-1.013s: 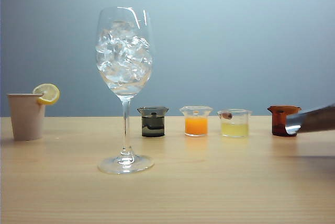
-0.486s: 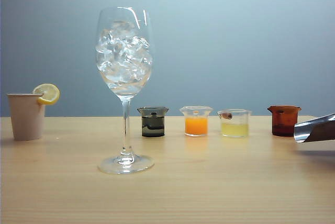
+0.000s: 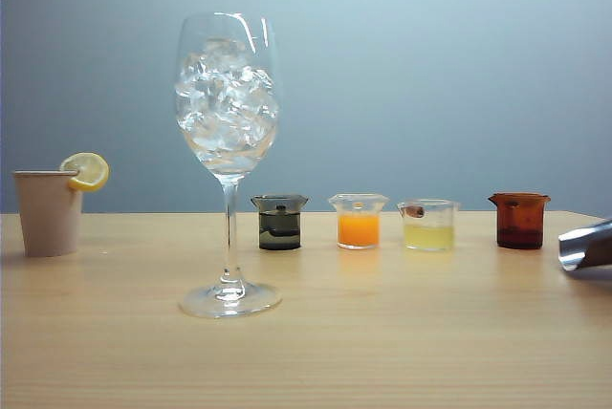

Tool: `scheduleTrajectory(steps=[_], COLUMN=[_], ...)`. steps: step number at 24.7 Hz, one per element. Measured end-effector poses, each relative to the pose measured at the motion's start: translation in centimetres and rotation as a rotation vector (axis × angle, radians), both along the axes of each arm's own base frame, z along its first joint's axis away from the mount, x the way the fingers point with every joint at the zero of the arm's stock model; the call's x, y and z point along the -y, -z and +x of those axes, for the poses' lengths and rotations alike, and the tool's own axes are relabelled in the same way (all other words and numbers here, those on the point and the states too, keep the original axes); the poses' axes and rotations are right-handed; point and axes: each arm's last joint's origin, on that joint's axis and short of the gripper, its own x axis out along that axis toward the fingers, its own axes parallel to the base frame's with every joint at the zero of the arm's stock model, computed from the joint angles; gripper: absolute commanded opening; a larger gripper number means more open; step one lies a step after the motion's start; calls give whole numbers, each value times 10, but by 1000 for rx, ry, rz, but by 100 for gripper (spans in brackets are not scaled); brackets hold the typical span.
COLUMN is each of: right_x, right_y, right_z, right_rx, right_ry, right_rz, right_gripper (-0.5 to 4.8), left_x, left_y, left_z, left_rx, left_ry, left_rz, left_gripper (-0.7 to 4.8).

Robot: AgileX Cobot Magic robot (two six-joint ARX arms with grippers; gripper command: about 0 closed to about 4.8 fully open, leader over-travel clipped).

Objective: Pick up the ice scoop on the desk filled with ice cubes, pour the ice into the goblet, and finally put the scoop back on the table.

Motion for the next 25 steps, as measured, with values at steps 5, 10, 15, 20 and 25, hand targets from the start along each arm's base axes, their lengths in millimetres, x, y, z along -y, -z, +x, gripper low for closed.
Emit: scheduleTrajectory(steps=[5, 10, 15, 20, 25], right_x=[12, 16, 19, 21, 26], right_y=[4, 5, 11, 15, 22], right_z=[-4, -4, -1, 2, 8], right_rx=[-10, -14, -24, -27, -8], right_ry=[68, 111, 131, 140, 140], right_rz=[-13, -29, -23, -14, -22], right_gripper=[-5, -5, -5, -5, -5], left_x=[0, 0, 0, 0, 0], left_y=[0, 0, 0, 0, 0], left_z=[0, 0, 0, 0, 0], left_rx=[0, 0, 0, 0, 0], left_ry=[0, 0, 0, 0, 0], left_rz=[0, 0, 0, 0, 0], left_gripper=[-5, -5, -5, -5, -5])
